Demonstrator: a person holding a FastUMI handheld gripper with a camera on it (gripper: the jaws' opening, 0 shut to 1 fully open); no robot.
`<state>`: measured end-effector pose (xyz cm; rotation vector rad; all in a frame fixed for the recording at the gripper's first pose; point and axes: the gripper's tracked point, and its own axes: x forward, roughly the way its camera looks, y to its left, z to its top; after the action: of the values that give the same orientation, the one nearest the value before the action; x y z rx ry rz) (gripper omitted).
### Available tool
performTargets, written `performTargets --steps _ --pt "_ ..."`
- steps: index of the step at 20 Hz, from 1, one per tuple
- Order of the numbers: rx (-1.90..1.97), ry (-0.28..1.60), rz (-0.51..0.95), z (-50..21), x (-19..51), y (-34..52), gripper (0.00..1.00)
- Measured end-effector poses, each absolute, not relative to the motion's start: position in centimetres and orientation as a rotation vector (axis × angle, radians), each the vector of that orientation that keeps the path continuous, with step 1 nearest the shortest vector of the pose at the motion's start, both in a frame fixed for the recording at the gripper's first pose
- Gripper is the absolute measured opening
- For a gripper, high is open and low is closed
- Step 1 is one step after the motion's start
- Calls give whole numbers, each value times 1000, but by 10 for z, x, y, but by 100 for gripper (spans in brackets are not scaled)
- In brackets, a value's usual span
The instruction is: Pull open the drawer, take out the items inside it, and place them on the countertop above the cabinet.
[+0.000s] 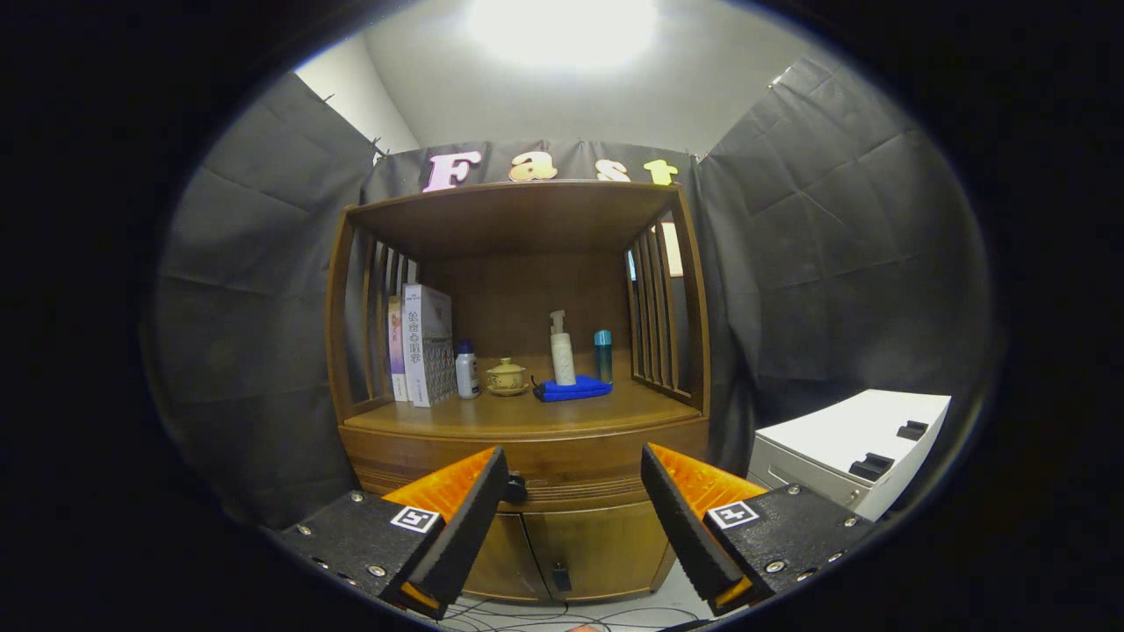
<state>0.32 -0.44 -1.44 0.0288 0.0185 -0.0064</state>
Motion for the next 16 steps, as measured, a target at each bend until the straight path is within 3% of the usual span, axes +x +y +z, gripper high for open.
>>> performTargets --steps 7,16 --pt "22 -28 -2 7 43 0 95" --pt "15 16 66 -24 100 30 95"
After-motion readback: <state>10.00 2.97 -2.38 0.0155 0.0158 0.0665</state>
